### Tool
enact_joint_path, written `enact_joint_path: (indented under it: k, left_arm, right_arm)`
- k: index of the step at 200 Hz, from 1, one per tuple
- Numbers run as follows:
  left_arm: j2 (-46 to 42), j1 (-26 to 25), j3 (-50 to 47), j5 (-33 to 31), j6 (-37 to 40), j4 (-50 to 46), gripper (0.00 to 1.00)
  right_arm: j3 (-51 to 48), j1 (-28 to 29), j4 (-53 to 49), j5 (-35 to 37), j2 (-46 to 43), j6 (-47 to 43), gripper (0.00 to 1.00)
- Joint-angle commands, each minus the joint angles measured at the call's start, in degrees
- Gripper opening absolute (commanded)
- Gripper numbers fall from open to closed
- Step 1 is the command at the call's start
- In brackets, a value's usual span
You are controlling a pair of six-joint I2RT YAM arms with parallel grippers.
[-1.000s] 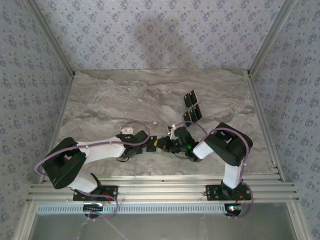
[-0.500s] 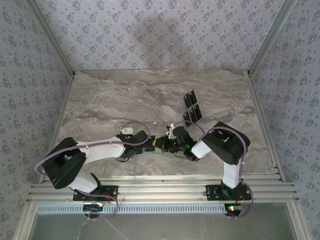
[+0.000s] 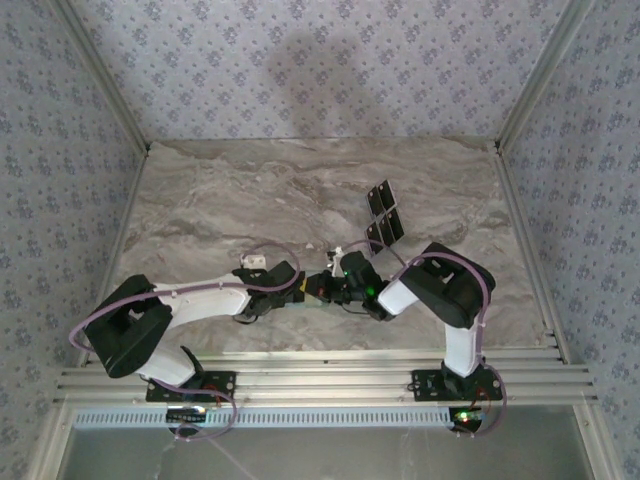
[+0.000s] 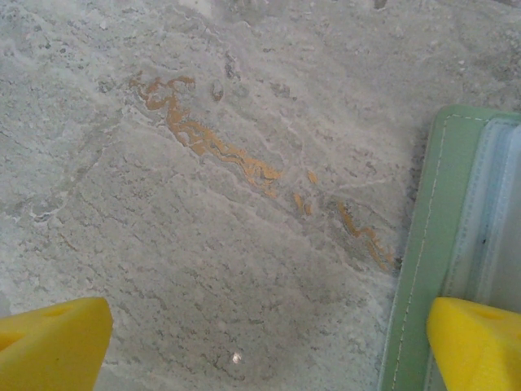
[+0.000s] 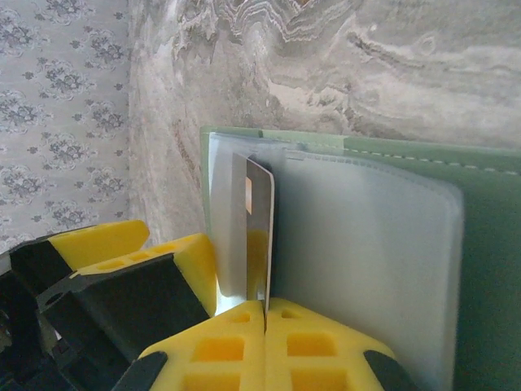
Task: Put the credit cards into the card holder
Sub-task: Insert the credit card into the card slot.
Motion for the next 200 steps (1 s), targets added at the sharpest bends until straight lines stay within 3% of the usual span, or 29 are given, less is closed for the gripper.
enact_joint_path:
  k: [1, 43, 61, 91, 113, 152, 173, 190, 200]
  left_arm:
    - [0.5, -0.4, -1.4, 0.4, -0.3, -2.4, 1.00]
    - [0.0, -0.4, -0.4, 0.2, 0.0, -2.9, 1.00]
    - [-1.1, 0.0, 0.7, 0.0, 0.4, -3.8, 1.00]
    - [-4.2, 2.4, 3.2, 0.1, 2.1, -5.5, 1.00]
    - [-6.5, 5.1, 4.6, -0.1, 4.2, -6.7, 1.00]
    - [-9.0, 8.6, 3.5, 0.4, 5.8, -8.7, 1.00]
    - [-10.2, 8.7, 1.5, 0.6, 5.5, -8.7, 1.00]
    - [-10.8, 8.7, -0.1, 1.1, 5.0, -8.0, 1.00]
    - [-10.8, 8.7, -0.9, 1.5, 4.6, -7.9, 1.00]
  right_arm:
    - [1.1, 0.7, -4.4, -0.1, 1.7, -0.5, 0.00]
    - [2.6, 0.6, -9.9, -0.8, -1.3, -1.5, 0.00]
    - [3.8, 0.5, -15.6, -0.4, -4.5, -3.3, 0.12]
    - [6.0, -0.5, -24.4, 0.2, -9.5, -6.7, 0.49]
    - [7.9, -1.7, -30.1, -0.1, -12.2, -8.8, 0.56]
    - [14.0, -2.3, -46.3, 2.6, -16.0, -14.4, 0.53]
    - [19.6, -1.7, -58.6, 7.2, -15.8, -18.6, 0.40]
    - [23.9, -0.4, -66.2, 10.7, -14.2, -21.5, 0.19]
    - [25.9, 0.2, -68.5, 11.8, -13.1, -22.6, 0.16]
